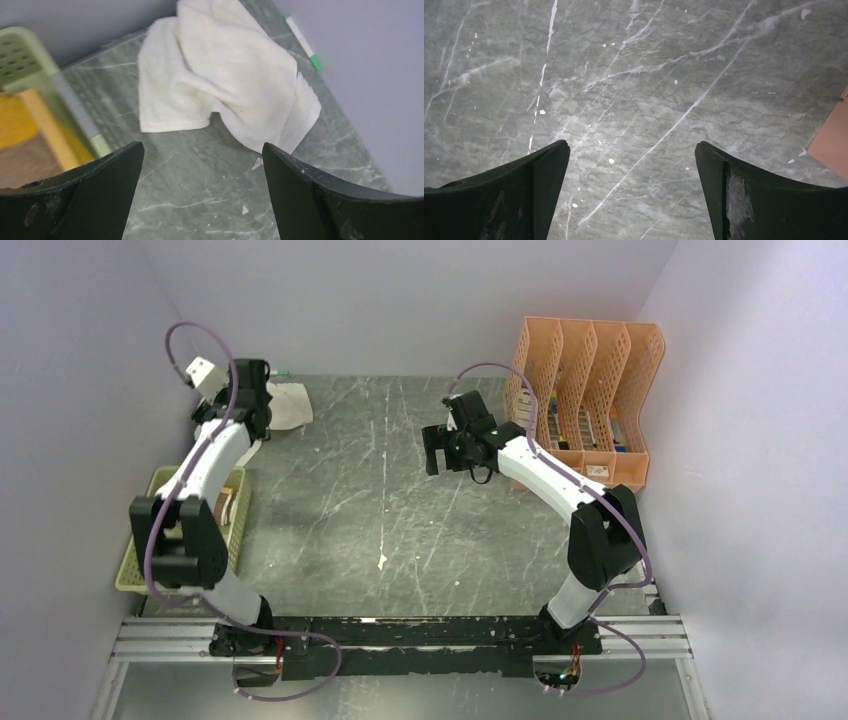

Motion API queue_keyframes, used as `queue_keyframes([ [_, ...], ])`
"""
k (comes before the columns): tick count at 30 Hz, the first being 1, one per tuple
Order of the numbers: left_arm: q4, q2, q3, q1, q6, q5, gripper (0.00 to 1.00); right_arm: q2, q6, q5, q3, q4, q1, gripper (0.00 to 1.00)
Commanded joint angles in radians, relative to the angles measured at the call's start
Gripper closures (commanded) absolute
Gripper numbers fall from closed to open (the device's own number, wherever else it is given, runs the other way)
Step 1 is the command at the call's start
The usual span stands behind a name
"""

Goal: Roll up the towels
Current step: Place the towel in the bin, then move the towel to the center of the board.

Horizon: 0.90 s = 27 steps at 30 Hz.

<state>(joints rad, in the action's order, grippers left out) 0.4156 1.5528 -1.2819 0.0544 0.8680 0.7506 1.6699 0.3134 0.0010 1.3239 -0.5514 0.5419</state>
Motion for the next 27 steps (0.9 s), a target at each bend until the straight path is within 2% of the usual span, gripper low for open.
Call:
queue_keyframes([
  [1,0.037,0.206,-0.141,-0.005,-0.136,-0.101,0.0,-0.005,-0.017,0.021,0.018,-0.016,0.007,0.0],
  [4,0.076,0.353,-0.274,-0.026,-0.143,-0.159,0.0,-0.011,-0.028,0.029,0.013,-0.029,0.007,0.0],
  [11,0.122,0.628,-0.551,-0.044,-0.178,-0.194,0.0,-0.023,-0.031,0.029,-0.001,-0.038,0.007,0.0],
  [19,0.154,0.864,-0.772,-0.049,-0.196,-0.282,0.0,-0.035,-0.041,0.049,-0.022,-0.056,0.007,0.0],
  [20,0.157,0.88,-0.786,-0.049,-0.196,-0.293,0.05,-0.038,-0.041,0.052,-0.026,-0.058,0.007,0.0],
  [22,0.135,0.886,-0.776,-0.047,-0.202,-0.329,0.21,-0.039,-0.042,0.054,-0.035,-0.056,0.007,0.0],
  [24,0.083,0.868,-0.736,-0.044,-0.212,-0.372,0.5,-0.032,-0.042,0.05,-0.038,-0.052,0.007,0.0],
  [25,0.068,0.857,-0.714,-0.04,-0.217,-0.39,0.7,-0.025,-0.041,0.045,-0.038,-0.051,0.007,0.0],
  [26,0.062,0.847,-0.697,-0.035,-0.217,-0.401,0.86,-0.021,-0.039,0.038,-0.038,-0.049,0.007,0.0],
  [27,0.058,0.835,-0.682,-0.024,-0.219,-0.401,0.92,-0.017,-0.039,0.033,-0.037,-0.047,0.007,0.0],
])
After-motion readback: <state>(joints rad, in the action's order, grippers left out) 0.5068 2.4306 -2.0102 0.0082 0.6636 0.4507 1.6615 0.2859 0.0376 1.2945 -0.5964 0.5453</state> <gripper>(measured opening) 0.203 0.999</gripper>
